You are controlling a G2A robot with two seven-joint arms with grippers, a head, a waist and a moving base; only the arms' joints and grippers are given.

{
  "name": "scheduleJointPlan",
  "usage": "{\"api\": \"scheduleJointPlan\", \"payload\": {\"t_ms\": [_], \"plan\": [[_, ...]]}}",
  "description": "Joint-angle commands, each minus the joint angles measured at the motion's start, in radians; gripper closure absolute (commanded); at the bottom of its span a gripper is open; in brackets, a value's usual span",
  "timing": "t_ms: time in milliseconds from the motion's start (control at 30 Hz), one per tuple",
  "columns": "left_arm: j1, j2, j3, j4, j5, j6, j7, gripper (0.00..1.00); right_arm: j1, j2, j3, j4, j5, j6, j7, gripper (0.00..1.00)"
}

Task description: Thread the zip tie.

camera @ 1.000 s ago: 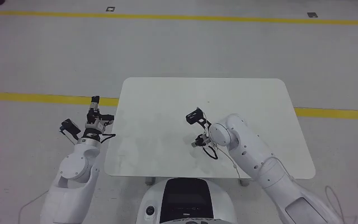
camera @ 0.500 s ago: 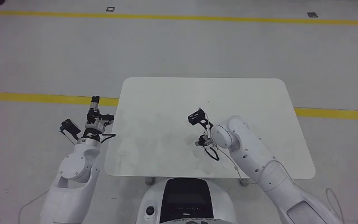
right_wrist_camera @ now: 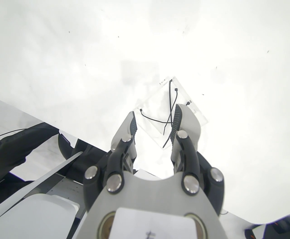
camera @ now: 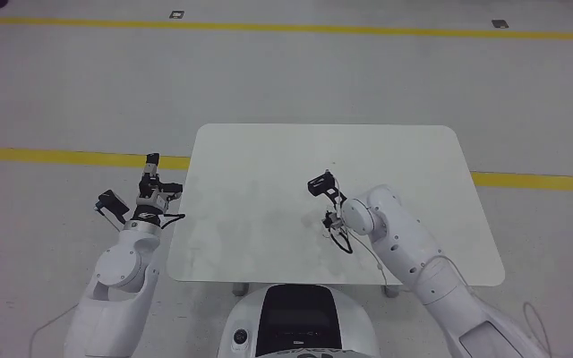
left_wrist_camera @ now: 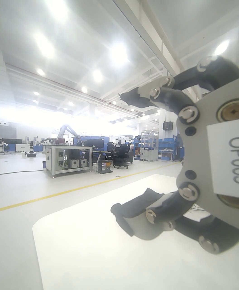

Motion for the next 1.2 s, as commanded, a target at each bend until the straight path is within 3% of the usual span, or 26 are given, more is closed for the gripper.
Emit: {"api": "scheduleJointPlan", "payload": {"t_ms": [0, 167, 500, 700, 1167], "plan": [[0.0, 0.0, 0.0, 0.0, 0.0, 0.0, 0.0, 0.0, 0.006, -0.002, -0.004, 0.014, -0.001, 0.007, -0.008, 0.65], [0.0, 0.0, 0.0, 0.0, 0.0, 0.0, 0.0, 0.0, 0.018, -0.009, -0.017, 0.043, -0.01, 0.026, -0.018, 0.73], [0.0, 0.0, 0.0, 0.0, 0.0, 0.0, 0.0, 0.0, 0.034, -0.018, -0.036, 0.076, -0.025, 0.037, -0.005, 0.76], [0.0, 0.0, 0.0, 0.0, 0.0, 0.0, 0.0, 0.0, 0.047, -0.025, -0.055, 0.099, -0.039, 0.041, 0.005, 0.85], [0.0, 0.0, 0.0, 0.0, 0.0, 0.0, 0.0, 0.0, 0.07, -0.042, -0.077, 0.161, -0.029, 0.044, 0.002, 0.8]]}}
